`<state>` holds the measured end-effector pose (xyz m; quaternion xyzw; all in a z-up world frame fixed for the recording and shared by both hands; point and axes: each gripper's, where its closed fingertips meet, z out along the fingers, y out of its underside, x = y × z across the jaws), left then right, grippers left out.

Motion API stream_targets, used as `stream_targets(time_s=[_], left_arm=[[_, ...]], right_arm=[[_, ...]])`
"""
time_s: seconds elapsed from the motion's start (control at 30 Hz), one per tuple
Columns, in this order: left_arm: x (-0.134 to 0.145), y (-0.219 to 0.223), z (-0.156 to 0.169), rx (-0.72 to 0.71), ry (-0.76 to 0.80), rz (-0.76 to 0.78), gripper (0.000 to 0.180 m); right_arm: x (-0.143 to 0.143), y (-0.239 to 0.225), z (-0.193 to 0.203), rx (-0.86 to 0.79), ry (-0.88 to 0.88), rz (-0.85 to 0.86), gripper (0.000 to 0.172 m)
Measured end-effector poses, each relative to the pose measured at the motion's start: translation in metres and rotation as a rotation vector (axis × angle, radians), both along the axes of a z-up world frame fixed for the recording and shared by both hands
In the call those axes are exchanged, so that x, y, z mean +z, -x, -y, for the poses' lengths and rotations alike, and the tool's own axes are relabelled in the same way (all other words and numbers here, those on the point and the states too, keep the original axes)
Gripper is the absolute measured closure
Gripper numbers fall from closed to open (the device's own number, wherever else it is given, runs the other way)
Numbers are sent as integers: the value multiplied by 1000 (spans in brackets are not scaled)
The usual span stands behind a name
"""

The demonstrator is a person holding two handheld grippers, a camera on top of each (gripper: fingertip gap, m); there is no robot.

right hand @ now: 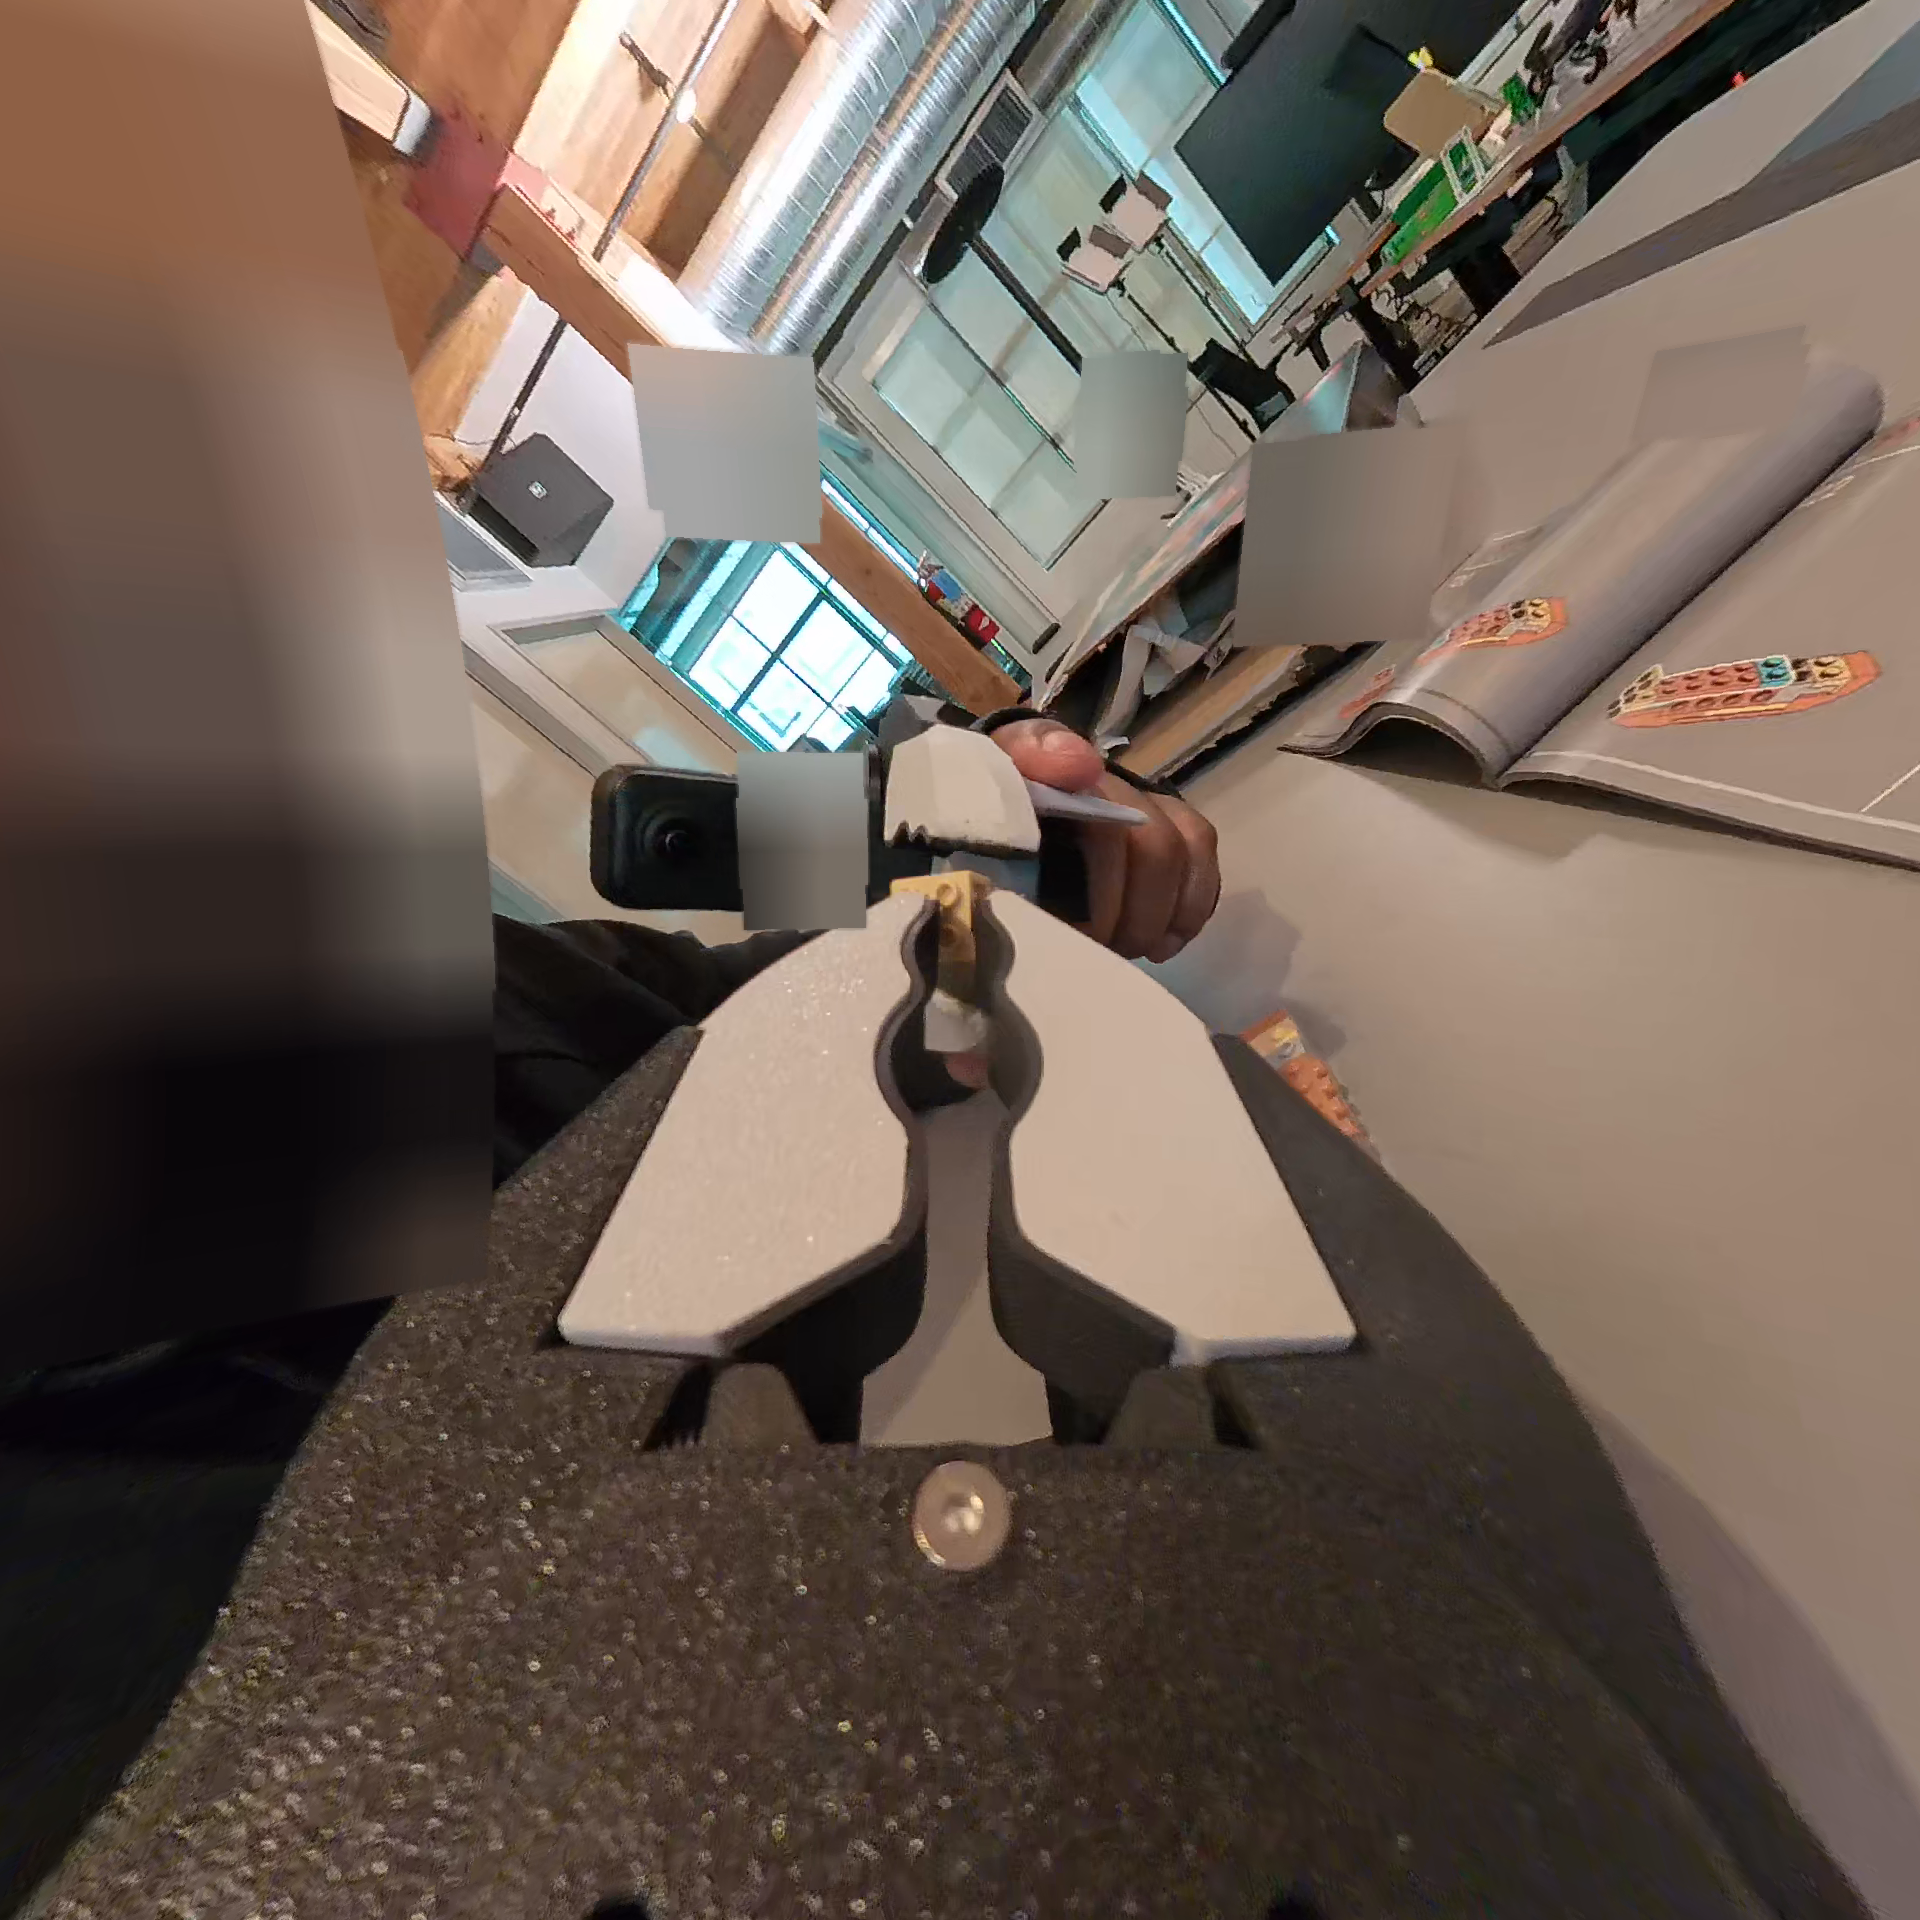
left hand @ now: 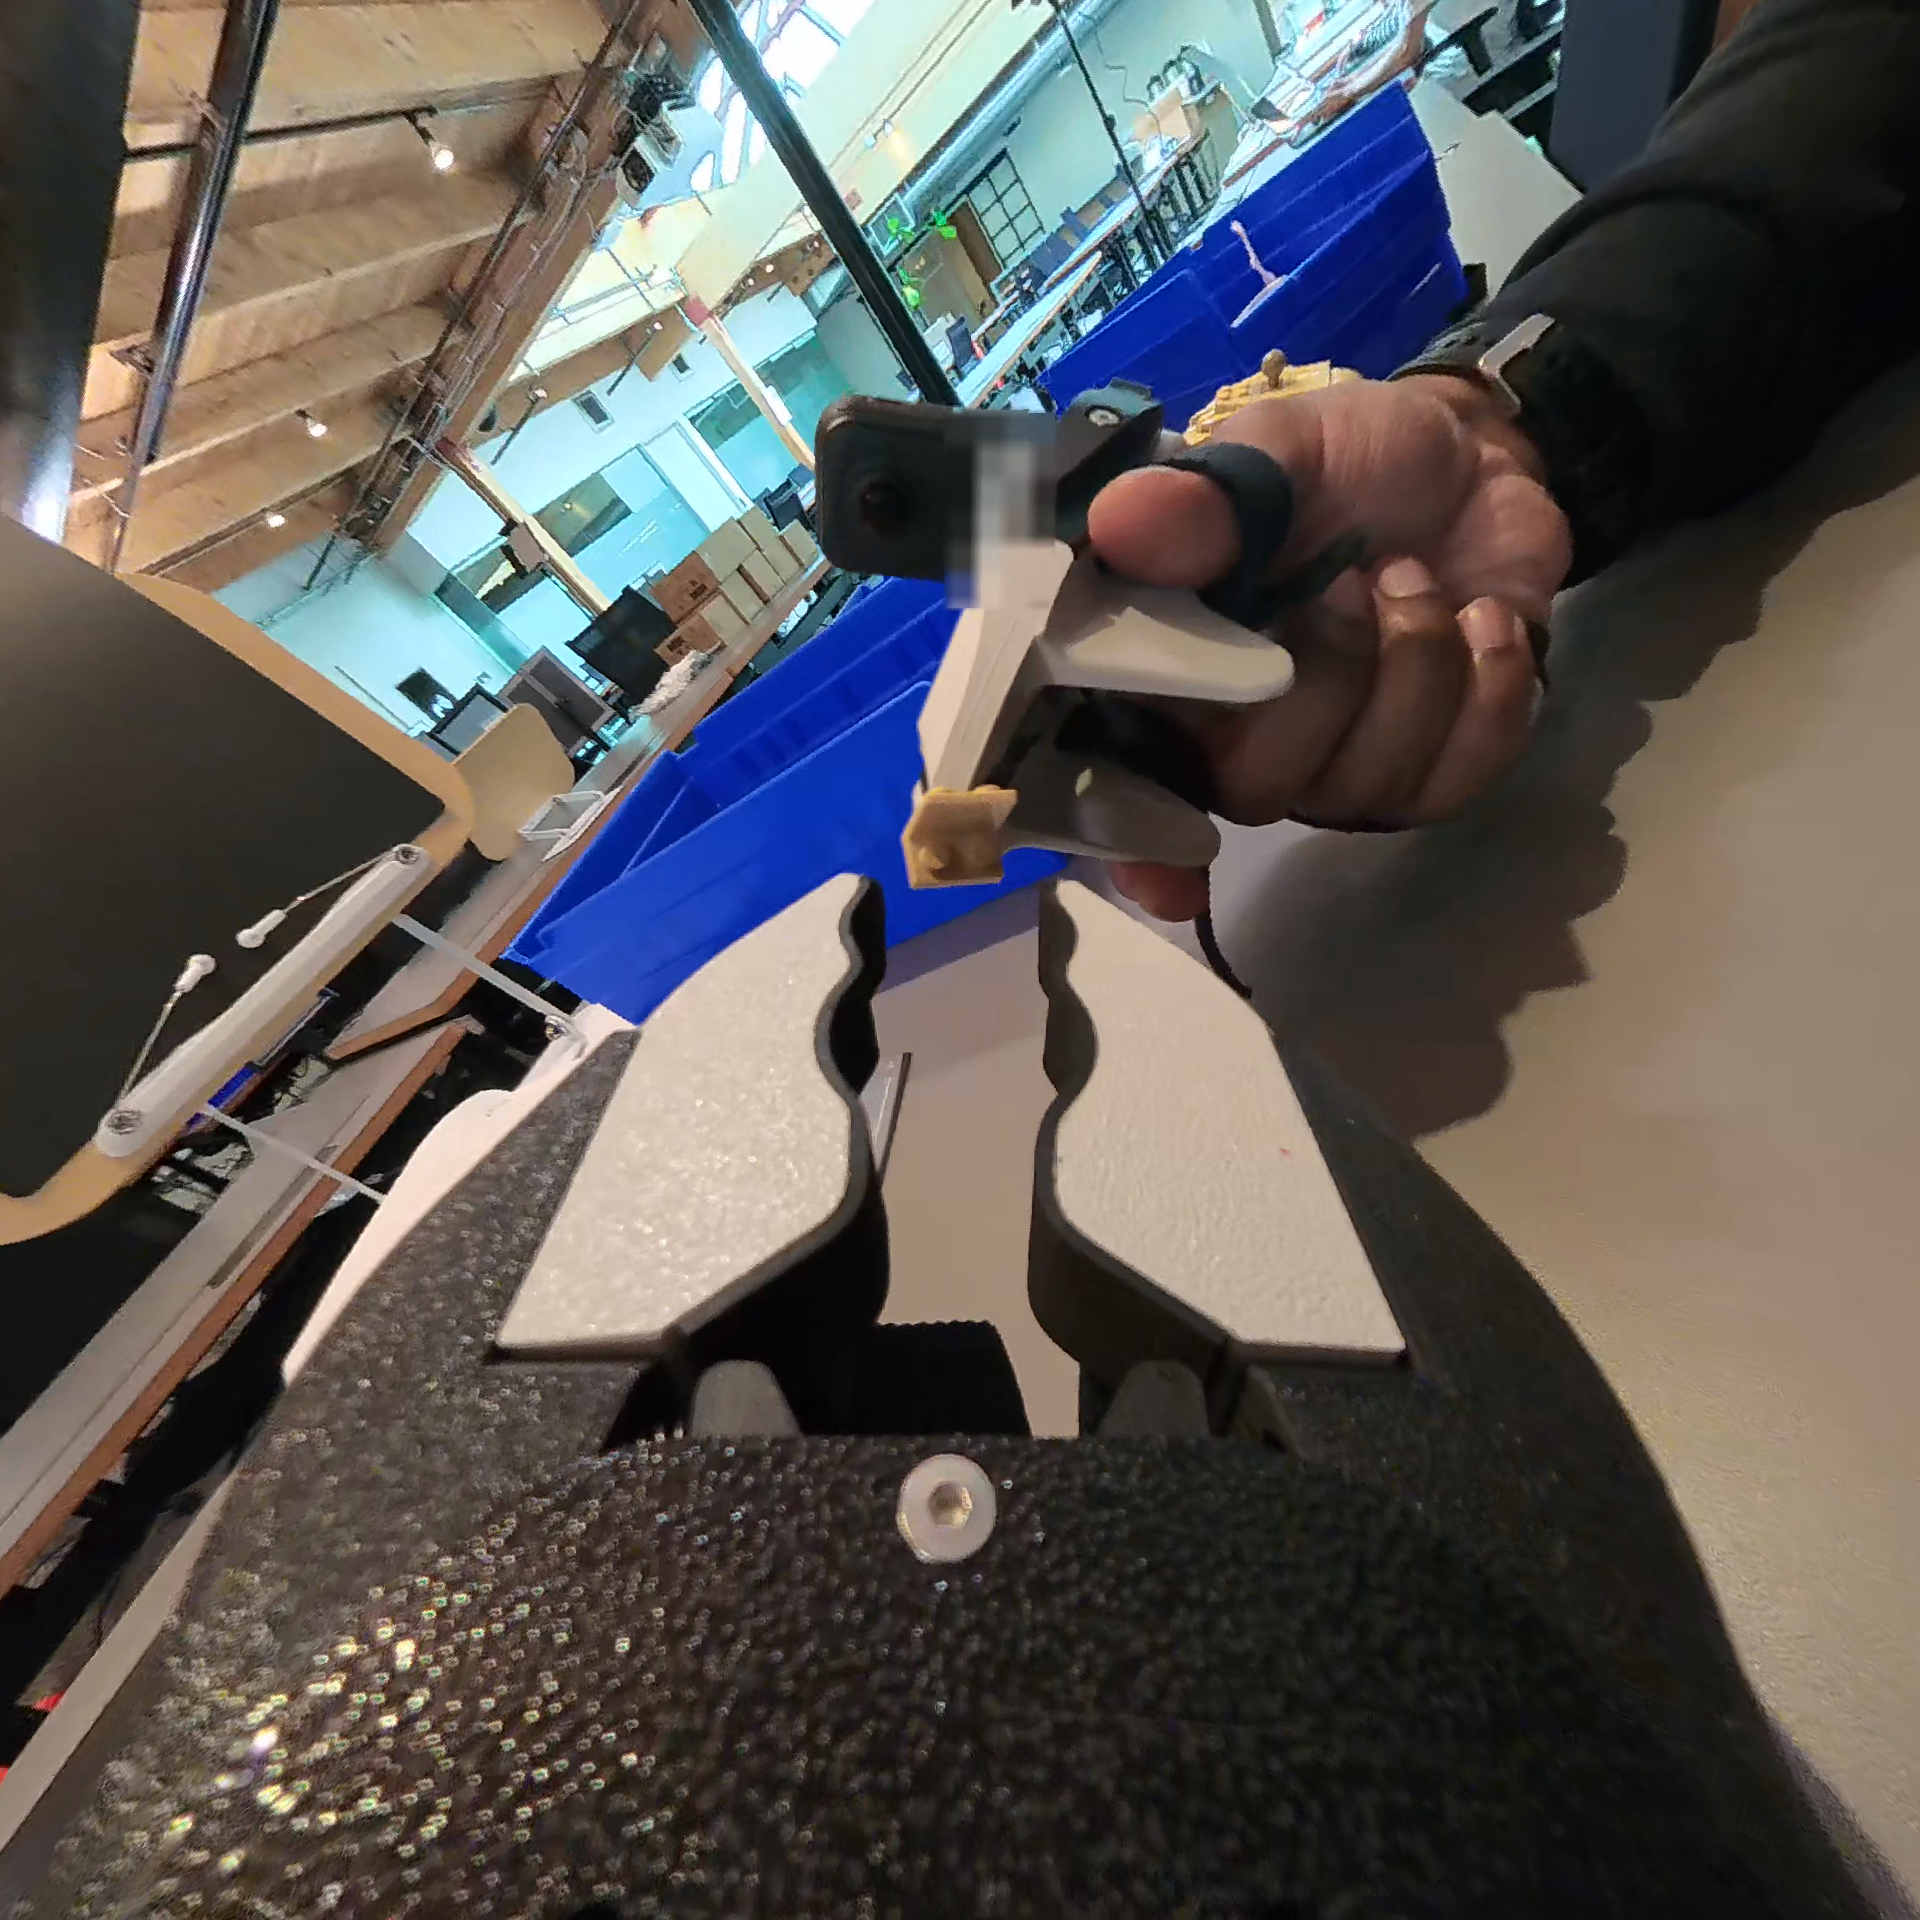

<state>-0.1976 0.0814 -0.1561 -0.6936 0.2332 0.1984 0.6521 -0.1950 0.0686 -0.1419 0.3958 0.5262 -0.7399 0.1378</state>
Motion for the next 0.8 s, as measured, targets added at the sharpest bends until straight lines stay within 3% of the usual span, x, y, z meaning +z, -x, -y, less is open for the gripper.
stream_targets(time_s=[0.27, 0.4, 0.6, 0.7, 0.8], left_arm=[[-3, 2, -1, 19, 5, 15, 164], [-12, 4, 0, 15, 109, 87, 164], [-34, 8, 5, -2, 341, 292, 164], [-55, 5, 12, -11, 508, 416, 164], [-68, -3, 19, -53, 621, 495, 164]], right_arm=[[-9, 4, 2, -2, 39, 52, 165], [-18, 7, 1, -34, -66, 11, 159], [-29, 5, -3, -89, -515, -298, 150], [-48, -5, 0, -32, -821, -518, 148], [-66, -10, 5, 22, -1015, -660, 147]])
